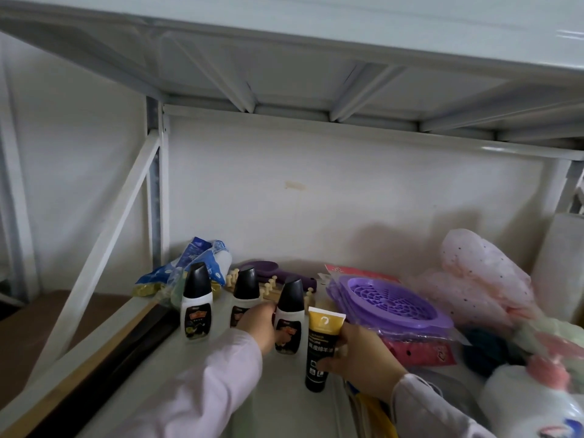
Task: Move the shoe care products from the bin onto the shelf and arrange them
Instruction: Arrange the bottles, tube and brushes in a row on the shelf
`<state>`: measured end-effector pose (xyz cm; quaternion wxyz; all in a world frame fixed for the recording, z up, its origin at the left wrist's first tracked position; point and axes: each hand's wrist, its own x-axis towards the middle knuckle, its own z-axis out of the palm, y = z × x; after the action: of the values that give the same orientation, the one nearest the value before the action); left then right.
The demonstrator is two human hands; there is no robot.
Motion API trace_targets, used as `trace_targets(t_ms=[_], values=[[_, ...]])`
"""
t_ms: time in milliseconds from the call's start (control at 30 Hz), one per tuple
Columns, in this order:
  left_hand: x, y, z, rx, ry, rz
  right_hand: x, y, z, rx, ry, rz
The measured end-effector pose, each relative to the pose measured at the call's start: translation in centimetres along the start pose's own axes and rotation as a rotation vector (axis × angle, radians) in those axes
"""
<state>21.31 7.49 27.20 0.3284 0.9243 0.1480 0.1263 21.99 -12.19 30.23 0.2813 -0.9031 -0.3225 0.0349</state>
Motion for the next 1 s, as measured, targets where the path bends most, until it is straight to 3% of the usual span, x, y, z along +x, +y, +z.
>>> trace_targets(t_ms=[733,1000], values=[[0.0,0.2,-0.2,-0.046,-0.059,-0.066,0.2,1.2,1.4,-0.037,0.057,0.005],[-0.1,0.8,-0.2,-0.078,-0.044,-0.083,-0.7,0.4,1.2,-0.083,0.053,-0.073]])
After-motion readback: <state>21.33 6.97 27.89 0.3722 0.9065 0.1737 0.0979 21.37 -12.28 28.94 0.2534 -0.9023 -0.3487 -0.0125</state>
